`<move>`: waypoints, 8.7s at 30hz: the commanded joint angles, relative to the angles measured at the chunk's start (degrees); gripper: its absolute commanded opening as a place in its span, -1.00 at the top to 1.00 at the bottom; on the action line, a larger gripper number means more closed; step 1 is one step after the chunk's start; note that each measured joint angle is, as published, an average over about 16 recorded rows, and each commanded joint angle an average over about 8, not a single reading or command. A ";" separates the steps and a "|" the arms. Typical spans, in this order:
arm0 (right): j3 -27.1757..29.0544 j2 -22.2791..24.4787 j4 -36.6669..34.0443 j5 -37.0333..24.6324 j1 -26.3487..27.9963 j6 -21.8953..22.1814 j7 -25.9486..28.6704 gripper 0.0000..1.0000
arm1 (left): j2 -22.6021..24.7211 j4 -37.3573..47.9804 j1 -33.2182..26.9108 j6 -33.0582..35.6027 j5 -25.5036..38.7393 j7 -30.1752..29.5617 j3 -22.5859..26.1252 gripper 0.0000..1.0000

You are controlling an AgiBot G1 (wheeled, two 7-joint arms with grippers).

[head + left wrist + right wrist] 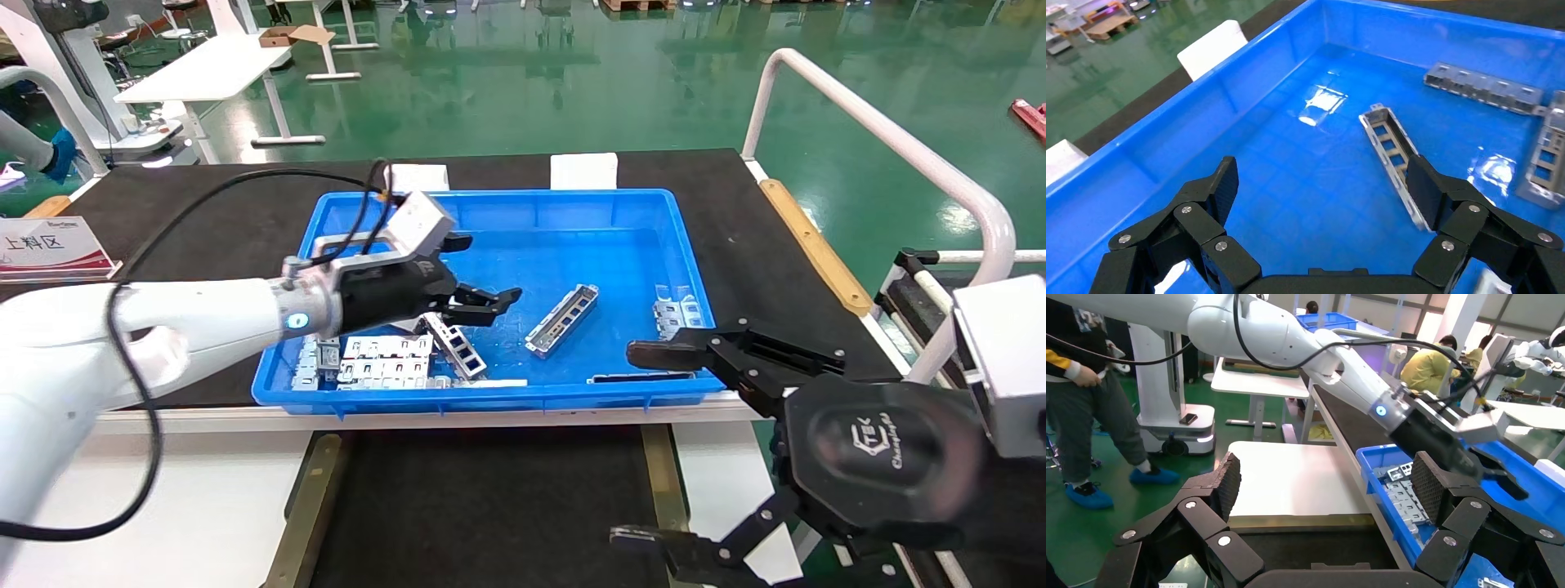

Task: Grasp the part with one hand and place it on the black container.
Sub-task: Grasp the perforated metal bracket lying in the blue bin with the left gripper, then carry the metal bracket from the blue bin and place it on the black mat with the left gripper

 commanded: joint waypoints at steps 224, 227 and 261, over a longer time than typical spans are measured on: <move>-0.66 0.27 -0.02 0.47 0.14 0.30 -0.33 1.00 | -13.22 -10.01 34.37 30.04 -32.40 -7.43 12.91 1.00; -0.66 0.27 -0.03 0.47 0.14 0.30 -0.34 1.00 | -13.10 -9.76 34.74 29.78 -32.16 -7.38 13.10 1.00; -0.77 0.30 -0.07 0.54 0.19 0.32 -0.40 1.00 | -7.05 -3.61 39.30 0.67 -38.52 -2.96 7.43 1.00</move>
